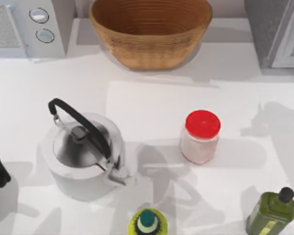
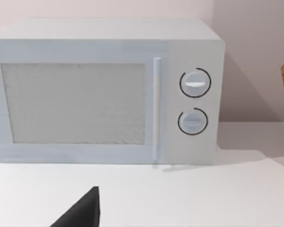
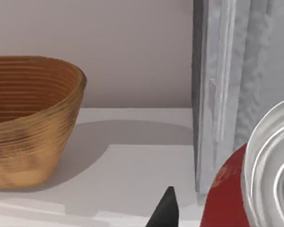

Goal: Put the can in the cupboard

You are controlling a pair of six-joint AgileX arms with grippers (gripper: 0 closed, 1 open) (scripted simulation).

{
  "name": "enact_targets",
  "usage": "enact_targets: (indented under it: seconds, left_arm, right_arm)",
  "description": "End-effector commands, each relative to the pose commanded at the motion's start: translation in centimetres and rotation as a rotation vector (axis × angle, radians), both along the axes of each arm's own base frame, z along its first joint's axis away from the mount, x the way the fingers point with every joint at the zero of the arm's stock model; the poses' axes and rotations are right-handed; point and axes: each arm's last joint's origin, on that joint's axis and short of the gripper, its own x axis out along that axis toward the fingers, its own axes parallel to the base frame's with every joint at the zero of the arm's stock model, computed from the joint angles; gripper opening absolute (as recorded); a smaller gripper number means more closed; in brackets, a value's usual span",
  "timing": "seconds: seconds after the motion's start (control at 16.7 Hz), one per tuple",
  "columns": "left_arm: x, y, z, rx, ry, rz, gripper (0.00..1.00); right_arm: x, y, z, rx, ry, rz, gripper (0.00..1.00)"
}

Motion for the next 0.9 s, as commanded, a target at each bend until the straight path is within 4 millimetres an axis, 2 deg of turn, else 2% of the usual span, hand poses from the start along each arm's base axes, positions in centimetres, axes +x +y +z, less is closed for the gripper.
enact_targets:
  seconds: [0.18,0.36,0.66,0.9]
  left_arm:
    - [0.0,0.0,0.0,0.000,0.000,0.000,1.00]
    - [0.0,0.0,0.0,0.000,0.000,0.000,1.00]
    - [0.0,0.0,0.0,0.000,0.000,0.000,1.00]
    - [0.0,0.0,0.0,0.000,0.000,0.000,1.00]
  right_arm:
    - [-4.0,-2.0,-1.6,0.000,-0.105,-0.008,0.00]
    - [-6.7,-3.3,-4.4,-0.017,-0.181,-0.031,0.00]
    - [-7.9,-4.5,-8.8,-0.049,-0.219,-0.081,0.00]
    - [-8.0,-4.6,-9.5,-0.053,-0.219,-0.090,0.00]
